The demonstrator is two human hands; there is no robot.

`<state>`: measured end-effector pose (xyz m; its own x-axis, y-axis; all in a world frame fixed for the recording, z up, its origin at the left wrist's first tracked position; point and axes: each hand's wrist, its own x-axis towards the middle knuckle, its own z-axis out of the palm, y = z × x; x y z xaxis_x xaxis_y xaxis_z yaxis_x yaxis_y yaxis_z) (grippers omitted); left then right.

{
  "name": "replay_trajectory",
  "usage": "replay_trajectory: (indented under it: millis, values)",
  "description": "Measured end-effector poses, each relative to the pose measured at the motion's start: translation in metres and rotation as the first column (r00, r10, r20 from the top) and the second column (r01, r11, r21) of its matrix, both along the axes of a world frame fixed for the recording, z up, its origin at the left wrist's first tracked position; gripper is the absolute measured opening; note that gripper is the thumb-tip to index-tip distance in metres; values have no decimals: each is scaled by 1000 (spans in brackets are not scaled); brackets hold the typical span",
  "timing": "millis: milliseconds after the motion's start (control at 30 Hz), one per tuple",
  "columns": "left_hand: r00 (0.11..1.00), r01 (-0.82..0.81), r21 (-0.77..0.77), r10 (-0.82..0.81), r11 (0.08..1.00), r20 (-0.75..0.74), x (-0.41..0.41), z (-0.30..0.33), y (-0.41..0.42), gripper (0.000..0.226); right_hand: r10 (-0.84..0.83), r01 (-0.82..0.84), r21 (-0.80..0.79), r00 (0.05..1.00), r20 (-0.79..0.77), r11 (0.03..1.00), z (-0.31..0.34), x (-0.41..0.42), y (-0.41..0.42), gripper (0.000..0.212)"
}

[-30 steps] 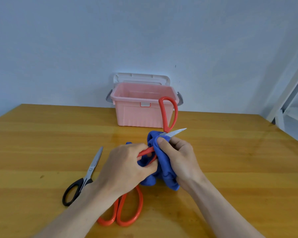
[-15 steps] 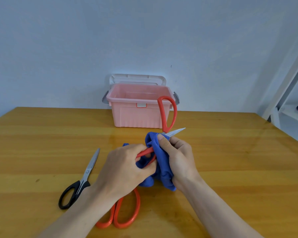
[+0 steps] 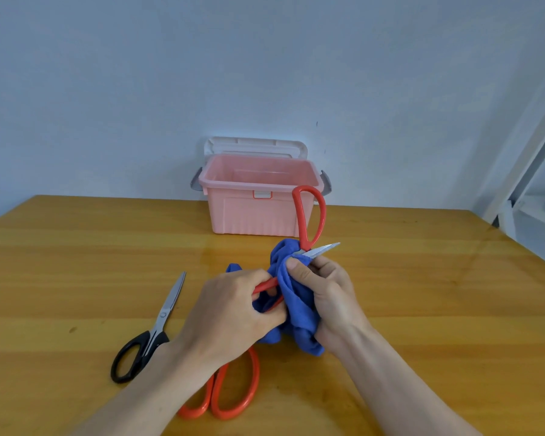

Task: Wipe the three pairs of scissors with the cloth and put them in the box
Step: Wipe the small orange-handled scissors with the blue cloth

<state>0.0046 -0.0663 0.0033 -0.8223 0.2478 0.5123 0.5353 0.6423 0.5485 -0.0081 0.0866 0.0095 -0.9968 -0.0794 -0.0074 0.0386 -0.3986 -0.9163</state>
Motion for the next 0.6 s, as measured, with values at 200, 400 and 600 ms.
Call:
replay_trajectory:
  millis: [200, 400, 600]
  values:
    - [1000, -4, 14, 4, 1000, -27, 0, 2, 1, 23, -56, 55, 18, 998, 36, 998, 1, 1, -3, 29]
    - [997, -24, 16, 25, 1000, -68, 1, 4, 1, 31, -74, 74, 121, 997, -4, 990, 1, -1, -5, 52]
    - [1000, -9, -4, 9, 1000, -26, 0, 7, -4, 30, 106, -107, 131, 994, 15, 986, 2, -8, 11, 33]
